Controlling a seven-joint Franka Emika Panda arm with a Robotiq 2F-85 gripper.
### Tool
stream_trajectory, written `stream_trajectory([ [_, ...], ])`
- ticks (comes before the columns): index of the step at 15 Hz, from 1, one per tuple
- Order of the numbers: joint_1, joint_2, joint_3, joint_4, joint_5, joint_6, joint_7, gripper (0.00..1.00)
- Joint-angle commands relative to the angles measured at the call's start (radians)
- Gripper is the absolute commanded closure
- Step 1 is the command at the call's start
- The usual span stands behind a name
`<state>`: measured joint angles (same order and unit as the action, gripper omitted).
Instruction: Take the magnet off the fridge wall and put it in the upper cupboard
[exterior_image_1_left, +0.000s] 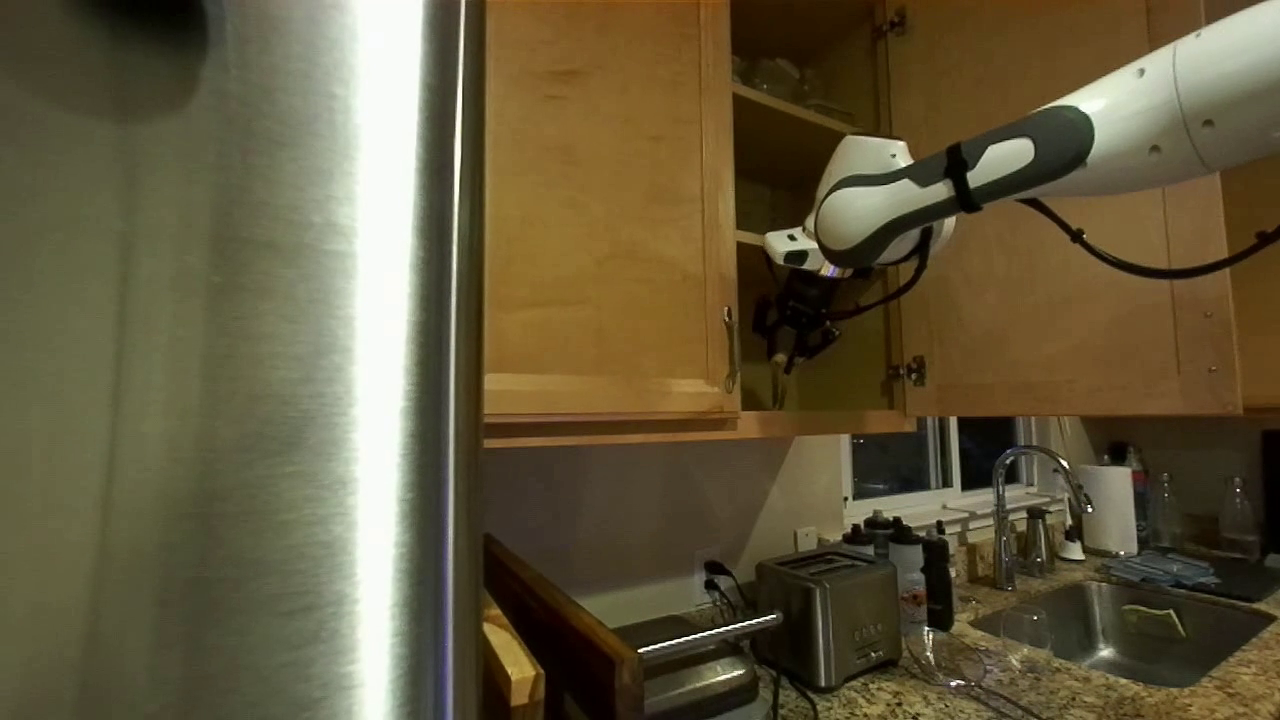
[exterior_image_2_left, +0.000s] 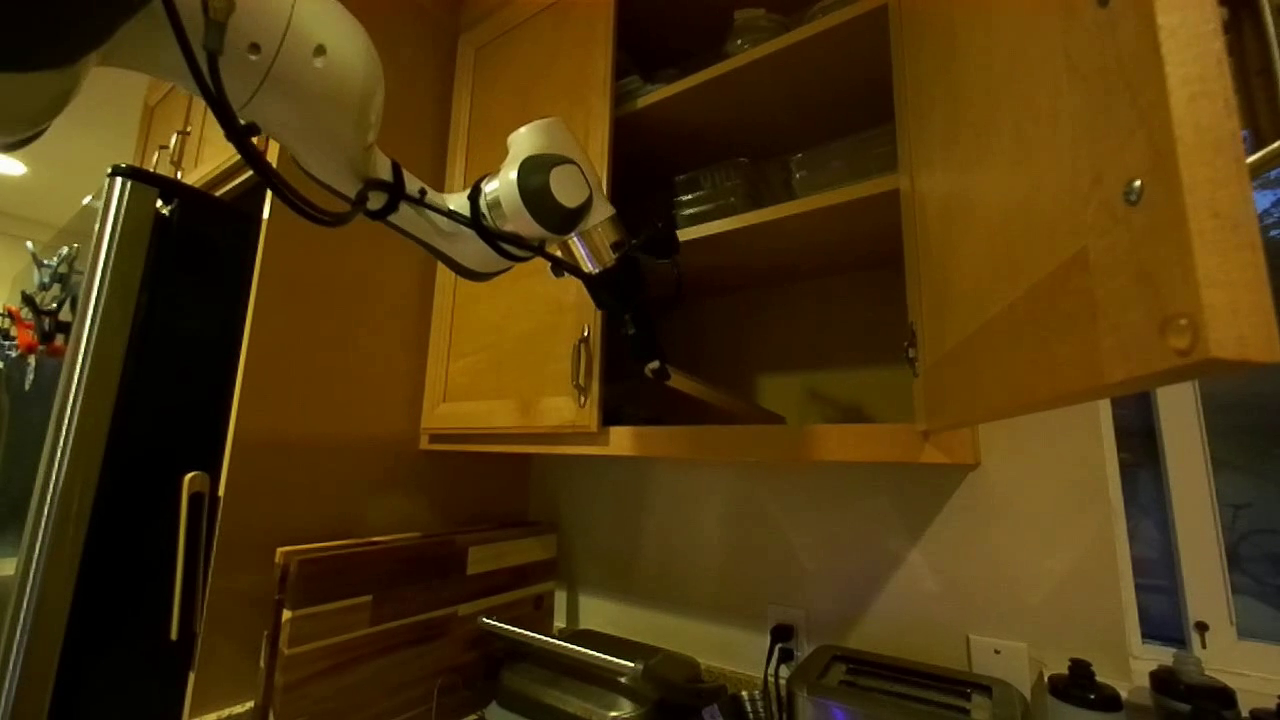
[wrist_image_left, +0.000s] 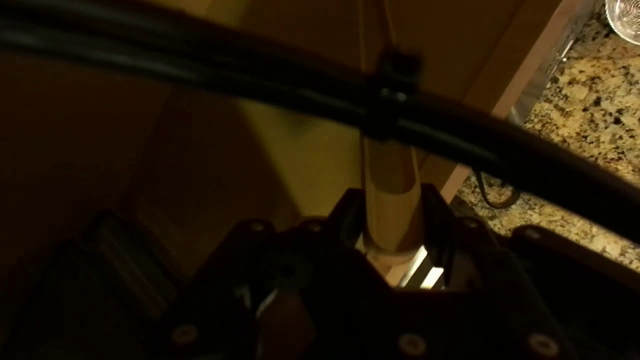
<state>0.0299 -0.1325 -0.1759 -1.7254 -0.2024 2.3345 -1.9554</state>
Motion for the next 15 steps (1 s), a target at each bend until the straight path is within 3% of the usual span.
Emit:
stream_trajectory([
  [1, -0.038, 0.049, 0.015, 0.020, 0.025, 0.046, -0.045, 0.91],
  [8, -0.055, 0.098, 0.037, 0.058, -0.003, 0.086, -0.064, 0.90],
  [9, -0.057, 0.097, 0.042, 0.059, -0.026, 0.080, -0.047, 0.43],
  [10, -0.058, 0.094, 0.045, 0.060, -0.041, 0.075, -0.034, 0.42],
  [15, -0.069, 0.033, 0.052, 0.026, -0.142, 0.084, 0.032, 0.12],
])
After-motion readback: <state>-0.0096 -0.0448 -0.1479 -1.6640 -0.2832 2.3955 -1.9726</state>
